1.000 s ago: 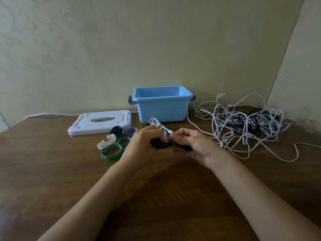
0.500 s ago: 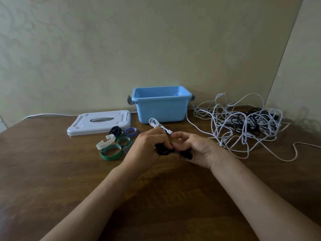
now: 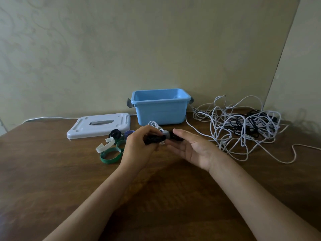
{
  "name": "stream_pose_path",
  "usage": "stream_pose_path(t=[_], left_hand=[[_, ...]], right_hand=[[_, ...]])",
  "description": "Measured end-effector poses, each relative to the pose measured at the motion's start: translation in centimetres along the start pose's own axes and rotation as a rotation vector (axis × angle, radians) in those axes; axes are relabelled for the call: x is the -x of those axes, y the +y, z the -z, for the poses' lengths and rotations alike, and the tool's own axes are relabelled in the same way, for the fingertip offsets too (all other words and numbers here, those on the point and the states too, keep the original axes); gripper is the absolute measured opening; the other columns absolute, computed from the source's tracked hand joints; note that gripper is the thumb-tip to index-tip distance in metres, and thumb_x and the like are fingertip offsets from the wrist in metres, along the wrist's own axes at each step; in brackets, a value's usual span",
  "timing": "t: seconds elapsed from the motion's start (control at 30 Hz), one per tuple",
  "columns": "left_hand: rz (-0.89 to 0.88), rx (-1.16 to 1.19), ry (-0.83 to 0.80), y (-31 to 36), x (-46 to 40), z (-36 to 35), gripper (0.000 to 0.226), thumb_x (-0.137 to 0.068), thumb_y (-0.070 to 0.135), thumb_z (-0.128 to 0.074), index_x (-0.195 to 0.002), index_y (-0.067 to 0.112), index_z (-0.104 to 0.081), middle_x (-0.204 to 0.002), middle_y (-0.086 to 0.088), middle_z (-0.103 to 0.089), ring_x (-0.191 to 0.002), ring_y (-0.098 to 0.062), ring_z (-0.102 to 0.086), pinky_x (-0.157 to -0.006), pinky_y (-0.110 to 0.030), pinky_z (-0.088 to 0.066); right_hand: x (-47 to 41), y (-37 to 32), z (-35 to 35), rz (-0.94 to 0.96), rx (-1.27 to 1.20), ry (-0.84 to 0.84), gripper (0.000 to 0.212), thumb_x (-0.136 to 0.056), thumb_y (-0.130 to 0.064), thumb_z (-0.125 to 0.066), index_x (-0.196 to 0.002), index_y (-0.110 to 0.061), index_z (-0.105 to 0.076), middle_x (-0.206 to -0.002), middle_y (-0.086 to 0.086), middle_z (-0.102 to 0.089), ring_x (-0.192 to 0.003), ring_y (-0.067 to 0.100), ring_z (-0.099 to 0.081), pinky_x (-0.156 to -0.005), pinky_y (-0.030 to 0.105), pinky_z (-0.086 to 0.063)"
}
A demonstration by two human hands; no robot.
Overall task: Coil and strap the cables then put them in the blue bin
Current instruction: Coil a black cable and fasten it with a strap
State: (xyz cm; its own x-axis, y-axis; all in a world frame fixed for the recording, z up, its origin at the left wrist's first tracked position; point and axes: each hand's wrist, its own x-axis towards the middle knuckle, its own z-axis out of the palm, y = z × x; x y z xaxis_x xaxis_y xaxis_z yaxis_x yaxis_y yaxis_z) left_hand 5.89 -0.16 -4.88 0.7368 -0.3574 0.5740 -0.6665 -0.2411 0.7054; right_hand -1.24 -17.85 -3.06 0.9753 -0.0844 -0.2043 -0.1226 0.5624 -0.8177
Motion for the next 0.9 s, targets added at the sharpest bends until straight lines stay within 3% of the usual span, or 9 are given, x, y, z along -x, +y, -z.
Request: stream_pose_path(t=[0.1,0.2,0.3,0.43,0.53,0.6,0.67,0.8,0.9], left_hand=[[0.089,0.104,0.026,0.5,0.1,-0.4,0.031,-0.083,-0.003,-0.074,-0.099,0.023,-0.068,-0.091,0.003,-0.073,-0.07,-0.01,-0.072,-0.067,-0.025,-0.06],[0.066,0.083,-0.043,0.3,0.2,-0.9,0.033,-0.083,0.002,-0.075,-0.101,0.027,-0.065,-0.099,0.011,-0.07,-0.088,0.0,-0.068,-0.076,-0.02,-0.058],[0.007,0.044,-0.162,-0.1,0.1,-1.1,0.039,-0.084,0.014,-0.076,-0.115,0.031,-0.061,-0.115,0.011,-0.065,-0.106,0.002,-0.062,-0.088,-0.014,-0.052],[0.008,-0.004,-0.223,-0.5,-0.2,-0.8,0.045,-0.084,0.023,-0.077,-0.121,0.038,-0.058,-0.12,0.01,-0.057,-0.102,-0.003,-0.064,-0.084,-0.017,-0.056],[0.007,-0.132,-0.174,-1.2,-0.6,-0.1,0.04,-0.086,0.026,-0.075,-0.122,0.033,-0.059,-0.115,0.01,-0.057,-0.099,-0.006,-0.063,-0.084,-0.025,-0.058],[0.01,-0.224,-0.151,-1.6,-0.9,0.5,0.038,-0.089,0.03,-0.072,-0.124,0.031,-0.06,-0.112,0.011,-0.056,-0.097,-0.006,-0.061,-0.085,-0.026,-0.057],[0.021,-0.275,-0.157,-1.7,-1.1,0.9,0.035,-0.091,0.033,-0.069,-0.124,0.03,-0.062,-0.11,0.012,-0.056,-0.096,-0.006,-0.06,-0.087,-0.026,-0.056],[0.012,-0.352,-0.191,-2.0,-1.3,1.2,0.026,-0.093,0.034,-0.067,-0.118,0.028,-0.064,-0.104,0.012,-0.057,-0.092,-0.006,-0.059,-0.083,-0.024,-0.055],[0.012,-0.373,-0.187,-2.2,-1.3,1.3,0.023,-0.093,0.033,-0.066,-0.115,0.029,-0.064,-0.1,0.012,-0.056,-0.089,-0.007,-0.059,-0.082,-0.023,-0.054]], right_hand=[[0.2,0.8,-0.6,-0.018,0.01,-0.024,0.038,-0.088,-0.009,-0.072,-0.125,-0.004,-0.064,-0.114,0.017,-0.075,-0.101,0.025,-0.075,-0.073,0.031,-0.063],[-0.1,1.5,-1.0,-0.003,0.108,0.027,0.04,-0.088,-0.015,-0.074,-0.126,-0.007,-0.065,-0.11,0.013,-0.076,-0.096,0.023,-0.076,-0.066,0.031,-0.062],[-0.4,1.0,-0.8,0.052,0.09,0.077,0.039,-0.088,-0.017,-0.075,-0.125,-0.009,-0.066,-0.109,0.012,-0.077,-0.098,0.024,-0.076,-0.075,0.036,-0.062],[-1.0,-0.1,0.3,0.183,0.101,0.198,0.03,-0.088,-0.016,-0.077,-0.117,-0.014,-0.068,-0.11,0.01,-0.077,-0.099,0.023,-0.075,-0.086,0.039,-0.062],[-1.5,-0.9,1.0,0.328,0.354,0.345,0.025,-0.09,-0.022,-0.076,-0.112,-0.019,-0.067,-0.11,0.003,-0.074,-0.1,0.017,-0.071,-0.092,0.04,-0.057],[-2.0,-1.2,1.2,0.407,0.596,0.438,0.02,-0.092,-0.028,-0.073,-0.111,-0.022,-0.066,-0.106,-0.005,-0.069,-0.096,0.005,-0.063,-0.078,0.027,-0.05],[-3.0,-1.3,1.5,0.436,0.777,0.48,0.02,-0.093,-0.029,-0.072,-0.11,-0.022,-0.065,-0.099,-0.01,-0.065,-0.091,0.002,-0.06,-0.068,0.022,-0.045],[-5.5,-1.8,1.2,0.422,1.162,0.516,0.017,-0.091,-0.033,-0.073,-0.101,-0.022,-0.064,-0.089,-0.011,-0.065,-0.086,0.007,-0.062,-0.068,0.025,-0.049],[-7.3,-2.5,0.4,0.457,1.262,0.521,0.022,-0.091,-0.035,-0.072,-0.106,-0.021,-0.067,-0.088,-0.011,-0.066,-0.084,0.008,-0.063,-0.072,0.029,-0.051]])
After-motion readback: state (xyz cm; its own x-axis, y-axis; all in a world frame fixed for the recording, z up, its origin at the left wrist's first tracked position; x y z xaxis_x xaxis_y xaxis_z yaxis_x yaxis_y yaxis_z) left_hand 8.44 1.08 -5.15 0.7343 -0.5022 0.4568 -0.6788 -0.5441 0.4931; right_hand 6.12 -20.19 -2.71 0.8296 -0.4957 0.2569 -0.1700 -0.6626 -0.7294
